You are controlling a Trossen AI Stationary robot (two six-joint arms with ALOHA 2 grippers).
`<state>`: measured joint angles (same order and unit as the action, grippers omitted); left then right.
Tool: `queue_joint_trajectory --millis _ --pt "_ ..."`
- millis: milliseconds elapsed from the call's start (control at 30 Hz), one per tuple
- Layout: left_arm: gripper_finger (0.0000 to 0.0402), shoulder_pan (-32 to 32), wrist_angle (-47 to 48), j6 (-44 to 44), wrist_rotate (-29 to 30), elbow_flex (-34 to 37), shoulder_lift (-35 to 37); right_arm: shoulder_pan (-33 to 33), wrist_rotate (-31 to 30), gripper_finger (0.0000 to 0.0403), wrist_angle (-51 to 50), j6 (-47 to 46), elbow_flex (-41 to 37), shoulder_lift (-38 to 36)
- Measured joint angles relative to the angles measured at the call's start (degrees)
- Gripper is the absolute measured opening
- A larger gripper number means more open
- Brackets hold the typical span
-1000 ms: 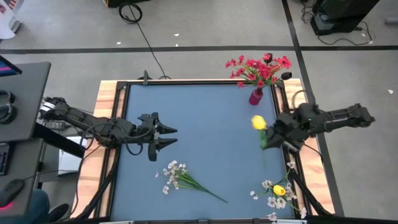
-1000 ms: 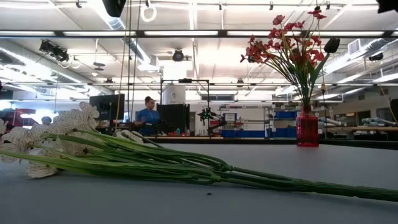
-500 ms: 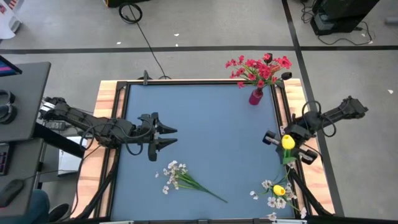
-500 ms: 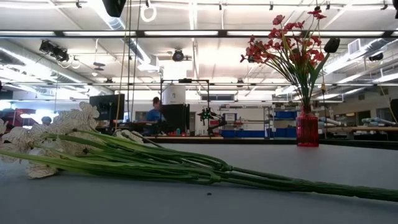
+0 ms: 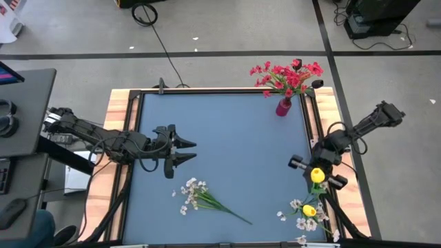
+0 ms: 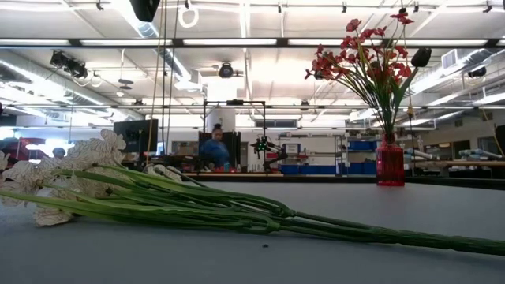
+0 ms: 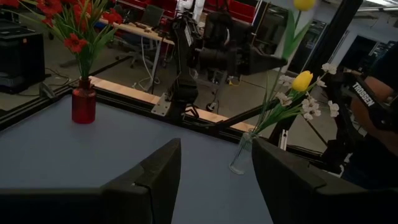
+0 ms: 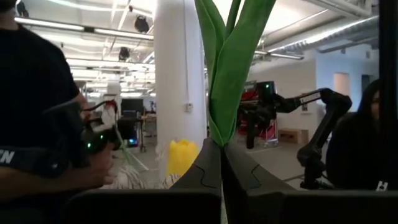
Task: Sort flowers into vase by color
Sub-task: Put the yellow tulip into the transparent vase
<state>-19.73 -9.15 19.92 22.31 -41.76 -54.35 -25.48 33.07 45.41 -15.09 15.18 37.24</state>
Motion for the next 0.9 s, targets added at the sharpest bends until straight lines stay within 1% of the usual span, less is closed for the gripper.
queue_joint_trajectory --millis 200,367,567,767,900 --pt "0.0203 -0.02 0.01 0.0 0.0 -0.02 0.0 -1.29 2.24 0.0002 -0.22 0.77 0.0 1.77" --pt "0.0203 0.0 -0.02 0.0 0.0 0.0 0.0 -1.89 3.21 0.0002 -0.18 3.14 0.0 3.27" --pt "0.0203 0.0 0.01 0.0 0.0 -0.01 0.0 -1.89 8.02 0.0003 -0.37 6.09 0.02 5.42" --pt "0.0203 0.0 -0.01 -0.02 0.0 0.0 0.0 -1.89 10.95 0.0022 -0.38 7.15 0.02 6.33" --pt "0.0203 0.0 0.01 -0.01 0.02 -0.01 -0.01 -1.89 11.14 0.0044 -0.42 6.42 0.02 6.31"
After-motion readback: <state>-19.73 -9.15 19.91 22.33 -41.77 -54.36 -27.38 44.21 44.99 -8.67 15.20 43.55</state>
